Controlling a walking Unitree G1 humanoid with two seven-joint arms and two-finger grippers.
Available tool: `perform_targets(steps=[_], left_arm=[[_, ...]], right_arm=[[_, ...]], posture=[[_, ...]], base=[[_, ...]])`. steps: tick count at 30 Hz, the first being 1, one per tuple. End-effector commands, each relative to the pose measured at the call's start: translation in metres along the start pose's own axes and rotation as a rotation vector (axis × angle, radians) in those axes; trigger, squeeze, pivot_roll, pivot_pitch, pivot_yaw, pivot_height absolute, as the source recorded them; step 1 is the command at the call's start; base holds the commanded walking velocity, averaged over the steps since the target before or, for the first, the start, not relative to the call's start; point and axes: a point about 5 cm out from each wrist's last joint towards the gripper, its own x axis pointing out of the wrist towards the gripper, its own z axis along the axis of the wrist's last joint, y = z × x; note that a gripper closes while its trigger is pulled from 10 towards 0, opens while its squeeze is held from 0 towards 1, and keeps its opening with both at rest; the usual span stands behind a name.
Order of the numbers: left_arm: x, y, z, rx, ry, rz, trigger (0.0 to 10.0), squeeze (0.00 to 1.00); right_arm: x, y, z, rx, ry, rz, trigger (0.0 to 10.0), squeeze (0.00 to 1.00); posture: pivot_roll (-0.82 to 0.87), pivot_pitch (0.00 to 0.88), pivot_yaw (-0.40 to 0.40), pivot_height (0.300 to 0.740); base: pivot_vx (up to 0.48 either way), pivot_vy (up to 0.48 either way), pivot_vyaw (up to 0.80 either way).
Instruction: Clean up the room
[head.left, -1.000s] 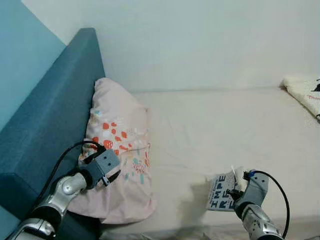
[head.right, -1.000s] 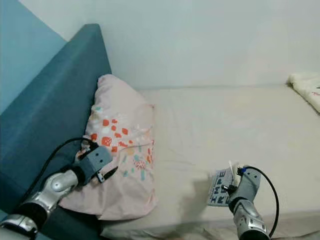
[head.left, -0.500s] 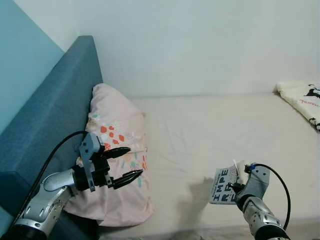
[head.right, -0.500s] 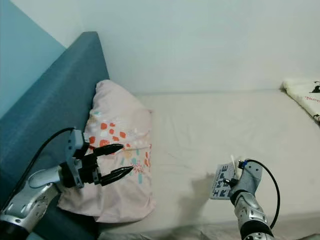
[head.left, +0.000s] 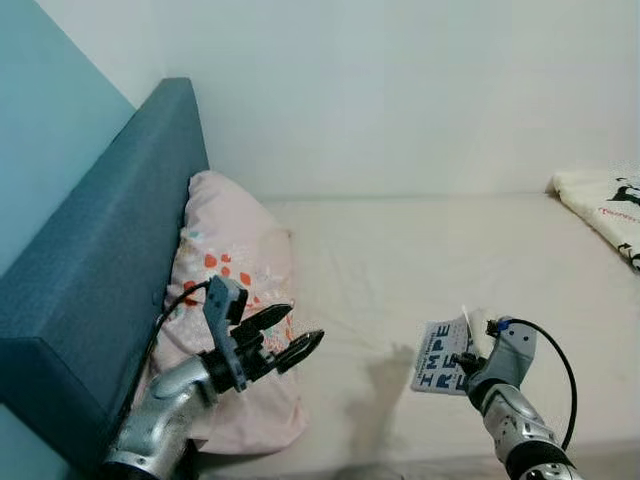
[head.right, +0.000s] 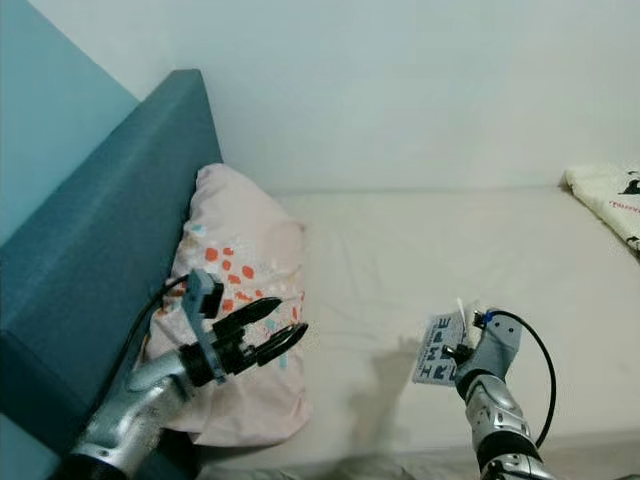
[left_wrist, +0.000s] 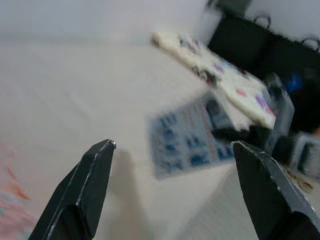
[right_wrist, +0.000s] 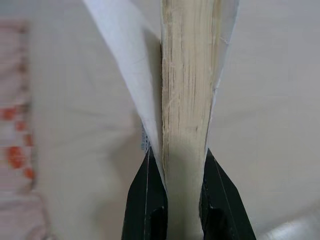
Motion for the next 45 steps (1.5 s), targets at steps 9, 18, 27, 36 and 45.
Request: perform_targets(steps=[9, 18, 27, 36, 45], left_arm=[[-0.001, 0.0, -0.042, 0.051, 0.219, 0.078, 10.0, 0.0], [-0.024, 0.039, -0.057, 0.107, 0.348, 0.252, 10.0, 0.0], [-0.051, 0.049, -0.079, 0.088, 0.427, 0.303, 10.0, 0.0], [-0.102, 0.055, -0.12, -0.033, 0.595, 0.491, 10.0, 0.0], [-0.145, 0.043, -0.148, -0.124, 0.722, 0.574, 10.0, 0.0]], right_arm=[[0.005, 0.019, 0.01, -0.052, -0.05, 0.081, 10.0, 0.0], [0.004, 0.02, 0.003, -0.082, -0.028, 0.069, 10.0, 0.0], [0.004, 0.02, 0.001, -0.098, -0.017, 0.066, 10.0, 0.0], [0.002, 0.016, -0.007, -0.132, 0.009, 0.051, 10.0, 0.0], [-0.001, 0.011, -0.016, -0.151, 0.029, 0.057, 10.0, 0.0]], posture=[[-0.05, 0.0, -0.048, 0.74], [-0.05, 0.0, -0.046, 0.74], [-0.04, 0.0, -0.05, 0.74], [-0.04, 0.0, -0.054, 0.74], [-0.03, 0.0, -0.053, 0.74]], base=[[0.0, 0.0, 0.0], [-0.237, 0.0, 0.0], [-0.038, 0.0, 0.0], [0.0, -0.407, 0.0], [0.0, -0.474, 0.0]])
